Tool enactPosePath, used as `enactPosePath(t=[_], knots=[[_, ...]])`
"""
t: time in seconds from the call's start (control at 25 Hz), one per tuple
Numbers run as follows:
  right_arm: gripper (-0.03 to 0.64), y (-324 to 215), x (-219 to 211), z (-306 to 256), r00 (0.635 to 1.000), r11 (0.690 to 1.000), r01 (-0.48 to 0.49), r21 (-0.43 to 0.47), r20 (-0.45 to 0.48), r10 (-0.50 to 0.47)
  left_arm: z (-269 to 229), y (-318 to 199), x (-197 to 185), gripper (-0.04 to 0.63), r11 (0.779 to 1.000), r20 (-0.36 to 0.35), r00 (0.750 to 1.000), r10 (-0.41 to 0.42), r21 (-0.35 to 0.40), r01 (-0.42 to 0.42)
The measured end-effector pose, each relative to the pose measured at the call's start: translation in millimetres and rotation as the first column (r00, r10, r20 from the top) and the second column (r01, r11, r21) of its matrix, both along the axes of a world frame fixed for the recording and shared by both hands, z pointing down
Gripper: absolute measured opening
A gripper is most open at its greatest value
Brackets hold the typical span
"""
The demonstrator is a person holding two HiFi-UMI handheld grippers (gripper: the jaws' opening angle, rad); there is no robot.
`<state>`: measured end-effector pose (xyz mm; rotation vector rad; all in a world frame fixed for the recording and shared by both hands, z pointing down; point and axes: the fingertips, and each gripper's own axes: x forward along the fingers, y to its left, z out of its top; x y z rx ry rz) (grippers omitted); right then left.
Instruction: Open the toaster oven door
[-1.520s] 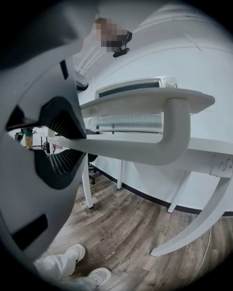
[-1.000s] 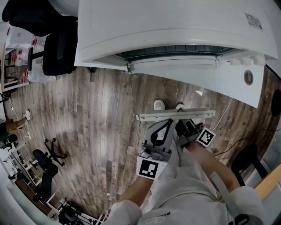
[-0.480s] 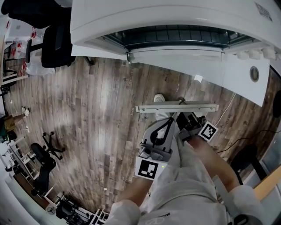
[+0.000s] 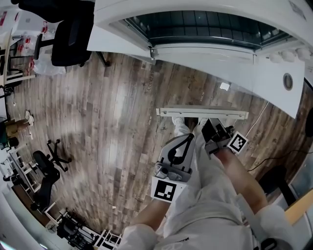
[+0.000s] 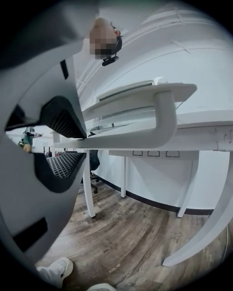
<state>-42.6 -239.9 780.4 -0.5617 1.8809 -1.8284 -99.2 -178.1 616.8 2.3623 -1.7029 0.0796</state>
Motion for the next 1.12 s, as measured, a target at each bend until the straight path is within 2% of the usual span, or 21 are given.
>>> enactPosePath(t=[0.2,0.32,0.48,0.6,0.76,0.88,0.96,1.12], knots=[[0.071,48.9,26.7,11.3,0.996,0.996,0.032,-0.080,-0.076,-0.038,-13.3,19.8,-3.5,0.008,1.000,-0.018,1.000,-0.007,0.000,0.007],[0.024,83.9,45.9,-3.3,0.986,0.997,0.039,-0.060,-0.159,-0.048,-29.9,35.6,-7.2,0.008,1.000,-0.030,1.000,-0.004,0.014,0.004],[0.015,107.0,66.5,-56.6,0.967,0.996,0.041,0.081,-0.254,-0.019,-63.7,57.5,-3.3,0.008,0.996,-0.049,0.998,0.031,0.090,-0.027],[0.015,121.9,72.6,-105.5,0.949,0.970,0.033,0.240,-0.313,0.046,-85.5,86.9,-2.1,0.008,0.988,-0.040,0.997,0.072,0.140,-0.066],[0.015,154.4,97.4,-162.8,0.934,0.942,-0.077,0.327,-0.306,0.183,-120.6,142.9,-0.6,0.008,0.980,-0.055,0.995,0.088,0.183,-0.076],[0.016,180.5,104.6,-206.3,0.911,0.894,-0.118,0.432,-0.312,0.271,-139.7,189.3,0.3,0.008,0.973,-0.036,0.991,0.129,0.200,-0.120],[0.016,203.5,110.0,-235.7,0.885,0.863,-0.121,0.491,-0.340,0.318,-155.7,220.6,1.2,0.008,0.972,-0.055,0.988,0.144,0.193,-0.131],[0.017,249.8,124.7,-296.8,0.795,0.774,-0.065,0.630,-0.435,0.422,-193.3,273.9,6.5,0.008,0.972,-0.081,0.984,0.157,0.191,-0.139]])
